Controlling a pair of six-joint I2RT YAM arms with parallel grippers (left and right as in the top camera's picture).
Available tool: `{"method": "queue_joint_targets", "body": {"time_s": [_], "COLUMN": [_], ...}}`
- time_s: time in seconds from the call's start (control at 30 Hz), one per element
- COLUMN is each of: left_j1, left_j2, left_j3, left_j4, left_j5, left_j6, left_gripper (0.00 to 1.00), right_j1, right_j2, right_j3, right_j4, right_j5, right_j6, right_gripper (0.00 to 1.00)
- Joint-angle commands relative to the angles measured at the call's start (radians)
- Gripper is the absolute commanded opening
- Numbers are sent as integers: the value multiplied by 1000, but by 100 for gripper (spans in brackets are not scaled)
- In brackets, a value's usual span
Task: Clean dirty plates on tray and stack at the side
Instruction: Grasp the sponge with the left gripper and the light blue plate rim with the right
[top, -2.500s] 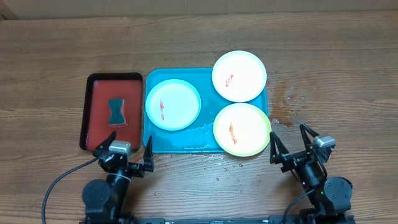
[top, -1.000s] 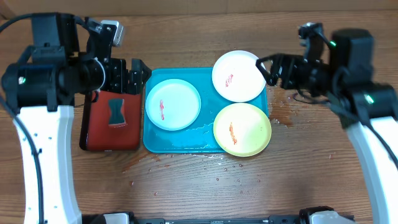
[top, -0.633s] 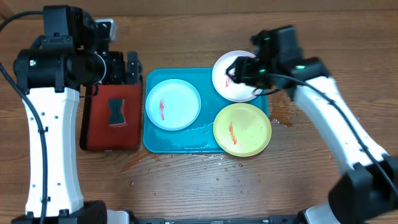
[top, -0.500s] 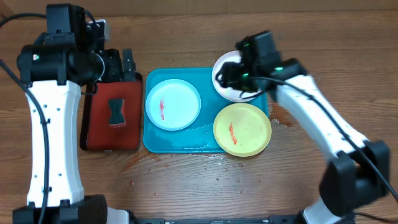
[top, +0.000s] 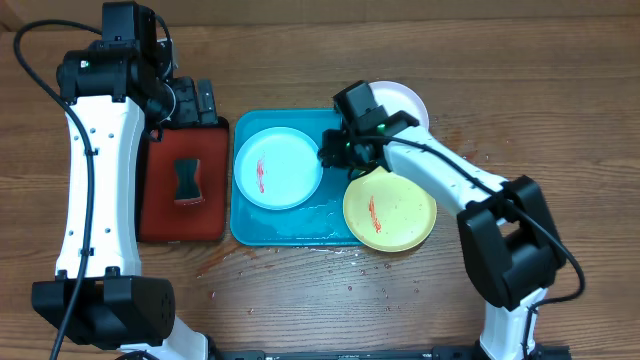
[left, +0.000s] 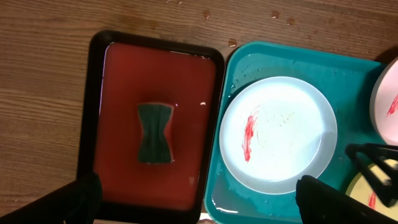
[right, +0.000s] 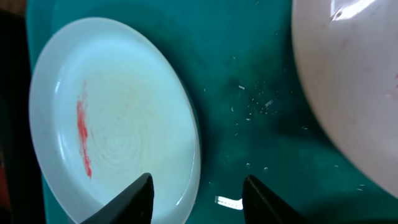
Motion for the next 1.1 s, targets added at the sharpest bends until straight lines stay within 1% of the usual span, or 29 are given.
{"method": "queue_joint_targets", "body": {"time_s": [0.0,0.07,0.27,0.3,0.4,0.5,0.57,0.6,0.67,0.83,0.87,0.9,0.93,1.07], "left_j1": [5,5,5,5,5,9,15,15,16,16,18,18,18,23], "left_j2": [-1,0,0,1,8,37,55,63,84,145,154,162,175,218], "left_j3": [21,21,21,21,21,21,21,21,21,13,5,-5,-18,-64], "left_j4": [2,2,8,8,11,5,-10,-16,-27,-70,-76,-76,-72,-34], "left_j5": [-18,-18,-21,-21,-40,-40,-40,-40,-40,-39,-39,-39,-39,-43], "left_j6": [45,45,45,45,43,43,44,45,57,97,97,97,97,122], "left_gripper": [100,100,100,100,100,100,95,90,85,80,79,74,71,70], "right_j1": [27,41,84,97,114,127,127,127,127,127,127,127,127,127], "right_j2": [42,59,76,76,76,79,87,92,101,112,112,112,112,112], "right_j3": [26,26,25,25,24,11,11,11,11,11,11,11,11,11], "right_j4": [14,23,27,32,41,61,61,61,58,49,49,49,49,42], "right_j5": [22,31,132,167,210,223,222,223,223,222,222,222,222,222], "right_j6": [3,4,23,23,23,31,47,48,48,48,48,48,48,48], "right_gripper": [44,40,34,30,24,14,10,9,8,8,8,8,8,8]}}
